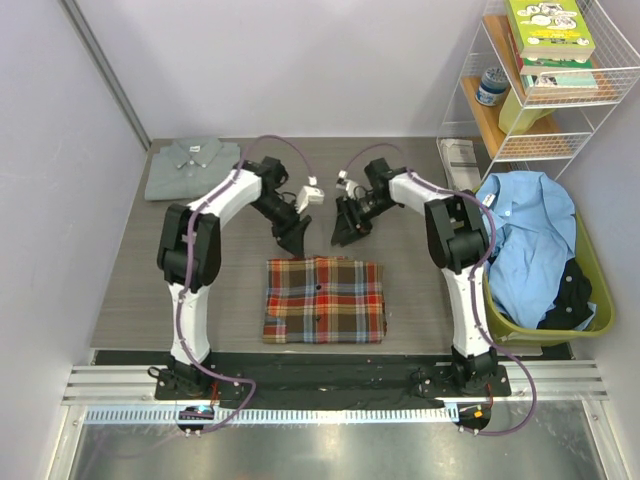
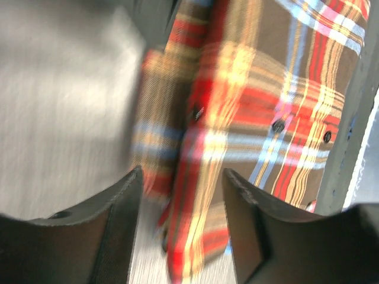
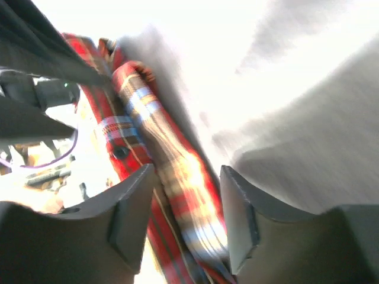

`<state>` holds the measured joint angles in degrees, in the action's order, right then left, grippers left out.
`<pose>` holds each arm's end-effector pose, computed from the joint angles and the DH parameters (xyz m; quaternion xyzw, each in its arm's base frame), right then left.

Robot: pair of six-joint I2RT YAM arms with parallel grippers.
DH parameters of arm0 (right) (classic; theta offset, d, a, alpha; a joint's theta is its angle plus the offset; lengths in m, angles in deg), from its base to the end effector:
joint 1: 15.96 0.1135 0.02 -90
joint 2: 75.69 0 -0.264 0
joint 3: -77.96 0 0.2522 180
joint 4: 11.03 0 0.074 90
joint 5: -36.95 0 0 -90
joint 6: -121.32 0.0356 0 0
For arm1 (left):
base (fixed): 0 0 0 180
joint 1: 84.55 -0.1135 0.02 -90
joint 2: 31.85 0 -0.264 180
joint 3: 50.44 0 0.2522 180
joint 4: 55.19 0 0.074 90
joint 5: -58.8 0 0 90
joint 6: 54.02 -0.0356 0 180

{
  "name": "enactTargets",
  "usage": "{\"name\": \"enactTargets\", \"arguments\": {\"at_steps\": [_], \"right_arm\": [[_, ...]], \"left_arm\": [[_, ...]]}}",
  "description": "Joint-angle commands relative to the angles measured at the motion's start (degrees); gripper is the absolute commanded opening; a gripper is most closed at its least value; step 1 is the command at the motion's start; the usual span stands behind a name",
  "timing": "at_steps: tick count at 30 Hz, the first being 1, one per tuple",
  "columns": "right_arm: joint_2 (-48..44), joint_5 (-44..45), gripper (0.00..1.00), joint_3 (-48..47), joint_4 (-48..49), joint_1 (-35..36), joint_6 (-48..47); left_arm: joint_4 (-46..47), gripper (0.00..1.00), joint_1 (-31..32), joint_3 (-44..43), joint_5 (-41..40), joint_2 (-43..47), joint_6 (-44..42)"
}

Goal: Fold and stack the long sleeve shirts
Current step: Fold the shirt

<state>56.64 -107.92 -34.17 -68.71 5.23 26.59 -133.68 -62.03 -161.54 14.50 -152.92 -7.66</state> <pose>0.4131 0.1914 0.1292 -0.2453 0.8492 0.4669 0.0271 0.3665 -0.1795 0.1971 0.5073 0.7692 -0.3794 0.0833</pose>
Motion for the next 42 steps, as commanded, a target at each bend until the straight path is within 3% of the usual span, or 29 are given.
{"name": "enactTargets", "arguments": {"at_steps": [1,5,10,12,13,14,22,25,26,28,29,31,32,33,34,35,38,42], "right_arm": [[-8.56,4.77,0.66,-3.32,-6.08,-5.71,-4.23],[-13.66,6.53,0.69,-0.96,-11.17,-7.13,-10.45],[-20.17,9.33,0.71,6.42,-15.67,-7.04,-18.72],[-22.46,10.66,0.72,10.29,-15.14,-6.60,-20.75],[-22.99,11.36,0.80,11.26,-14.97,-6.34,-21.28],[-23.26,11.80,0.81,12.83,-14.62,-6.08,-21.89],[-26.42,15.49,0.82,22.42,-6.54,-1.69,-21.64],[-27.30,16.64,0.70,23.13,-5.21,-0.37,-21.72],[-27.39,16.38,0.56,22.96,-5.21,-0.19,-21.72],[-27.65,15.76,0.45,21.74,-5.82,-0.18,-21.46],[-27.83,15.41,0.35,21.20,-6.26,-0.18,-21.46],[-28.09,13.48,0.27,19.63,-7.84,-0.18,-21.11],[-28.09,12.52,0.23,19.18,-8.28,-0.36,-20.67],[-27.92,9.81,0.12,18.83,-9.24,-0.45,-20.06],[-27.57,7.96,0.07,18.04,-9.60,-0.80,-18.23],[-25.83,6.29,0.04,17.77,-9.95,-1.84,-16.99],[-20.82,-1.01,0.01,15.49,-11.71,-5.18,-13.39],[-9.67,-1.65,0.02,10.93,-11.10,-5.81,-10.22]], "left_arm": [[-0.40,0.61,-5.82,0.46,3.00,7.95,4.78],[3.29,0.64,-8.72,7.40,-0.59,13.14,6.19],[3.99,0.66,-9.52,10.41,-0.25,13.23,7.86],[5.92,0.67,-9.52,12.16,-1.04,13.32,8.57],[6.28,0.67,-9.52,12.52,-1.22,13.24,9.00],[6.72,0.68,-9.52,12.87,-1.39,13.06,9.36],[6.02,0.71,-9.43,15.07,-1.84,10.25,7.96],[4.79,0.68,-9.34,15.69,-1.22,10.07,6.73],[4.27,0.67,-9.34,15.69,-1.05,9.90,6.55],[3.56,0.65,-9.34,15.17,-0.78,9.46,5.93],[1.47,0.60,-9.43,14.64,-0.08,8.50,5.32],[-0.83,0.53,-9.34,13.41,0.80,7.61,4.00],[-1.62,0.38,-9.60,12.45,1.41,7.17,3.82],[-2.67,0.29,-9.86,12.18,2.37,7.26,3.82],[-2.86,0.18,-10.30,11.91,3.25,7.35,4.43],[-2.95,0.01,-11.52,11.21,3.96,7.26,4.87],[-0.68,0.00,-14.07,11.20,5.63,7.35,8.38],[1.71,0.00,-15.14,10.77,5.72,2.71,12.43]]}}
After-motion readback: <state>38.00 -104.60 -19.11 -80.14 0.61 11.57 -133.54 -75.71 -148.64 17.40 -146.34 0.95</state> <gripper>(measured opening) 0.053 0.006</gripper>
